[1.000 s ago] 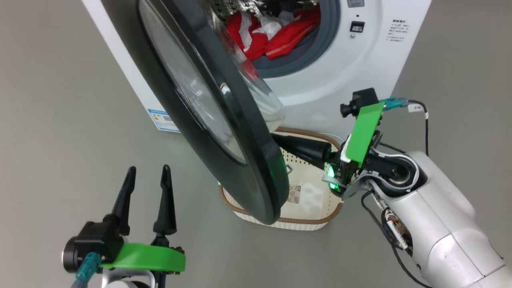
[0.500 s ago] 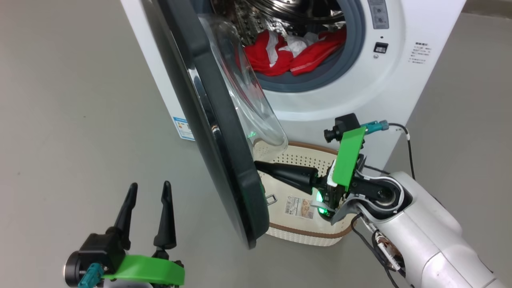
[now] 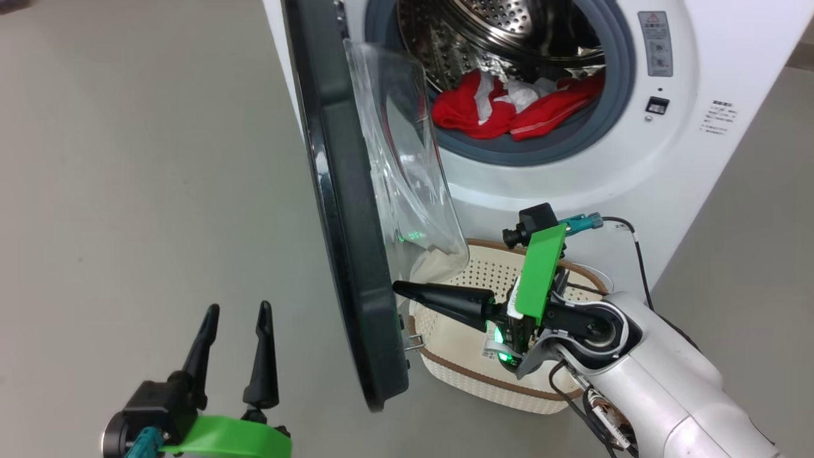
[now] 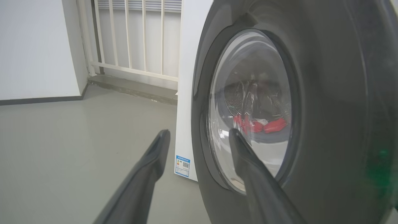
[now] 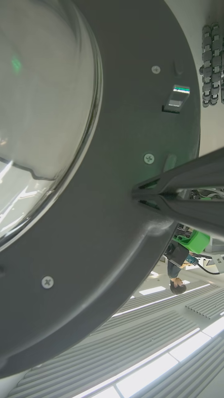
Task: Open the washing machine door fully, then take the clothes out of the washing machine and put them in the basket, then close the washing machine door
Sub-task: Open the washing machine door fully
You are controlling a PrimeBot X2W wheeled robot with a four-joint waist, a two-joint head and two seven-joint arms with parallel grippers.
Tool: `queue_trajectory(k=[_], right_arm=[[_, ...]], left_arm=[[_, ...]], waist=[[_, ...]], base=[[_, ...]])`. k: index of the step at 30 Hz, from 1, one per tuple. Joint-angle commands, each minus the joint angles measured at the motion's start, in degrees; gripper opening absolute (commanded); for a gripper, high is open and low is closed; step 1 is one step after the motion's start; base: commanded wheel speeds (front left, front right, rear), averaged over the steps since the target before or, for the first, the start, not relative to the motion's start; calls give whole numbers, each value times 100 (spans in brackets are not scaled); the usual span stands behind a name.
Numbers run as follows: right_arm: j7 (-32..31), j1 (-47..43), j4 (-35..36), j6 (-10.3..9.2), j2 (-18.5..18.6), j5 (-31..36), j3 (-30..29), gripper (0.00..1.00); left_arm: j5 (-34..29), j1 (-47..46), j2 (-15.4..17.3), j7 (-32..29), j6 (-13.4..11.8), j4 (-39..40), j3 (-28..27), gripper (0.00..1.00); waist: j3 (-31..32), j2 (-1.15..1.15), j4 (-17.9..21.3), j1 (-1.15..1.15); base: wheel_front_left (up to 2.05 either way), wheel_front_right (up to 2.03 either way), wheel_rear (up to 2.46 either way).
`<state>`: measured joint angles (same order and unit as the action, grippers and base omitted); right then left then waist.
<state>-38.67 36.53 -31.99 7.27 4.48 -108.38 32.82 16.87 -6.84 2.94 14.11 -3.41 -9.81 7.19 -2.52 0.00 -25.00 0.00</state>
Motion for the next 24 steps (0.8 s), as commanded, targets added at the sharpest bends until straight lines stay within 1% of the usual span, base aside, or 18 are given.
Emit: queue_trajectory(k=[1, 7, 13, 21, 22, 23, 24], right_arm=[[43, -3, 186, 22, -160, -79, 109, 0], [112, 57, 183, 22, -160, -116, 217, 0], [168, 106, 150, 22, -160, -158, 320, 0], [444, 162, 17, 22, -157, 92, 312, 0], [495, 163, 12, 22, -148, 144, 290, 5], [525, 157, 21, 22, -133, 193, 273, 32], [563, 144, 30, 22, -109, 245, 252, 47]], left_arm=[[55, -60, 105, -2, 50, 156, -167, 100], [94, -82, 126, -13, 59, 146, -144, 100], [134, -80, 125, -11, 62, 134, -107, 100], [171, -96, 139, -5, 37, 120, -109, 100], [176, -97, 145, -3, 34, 118, -112, 100], [181, -100, 150, -2, 32, 115, -114, 100], [185, -102, 155, 0, 28, 111, -116, 100]], waist=[[21, 0, -89, 0], [5, 0, -179, 0], [-24, 0, -186, 0], [-55, 0, -101, 0], [-57, 0, -83, 0], [-58, 0, -67, 0], [-55, 0, -50, 0]], base=[[0, 0, 0], [0, 0, 0], [0, 0, 0], [0, 0, 0], [0, 0, 0], [0, 0, 0], [0, 0, 0]])
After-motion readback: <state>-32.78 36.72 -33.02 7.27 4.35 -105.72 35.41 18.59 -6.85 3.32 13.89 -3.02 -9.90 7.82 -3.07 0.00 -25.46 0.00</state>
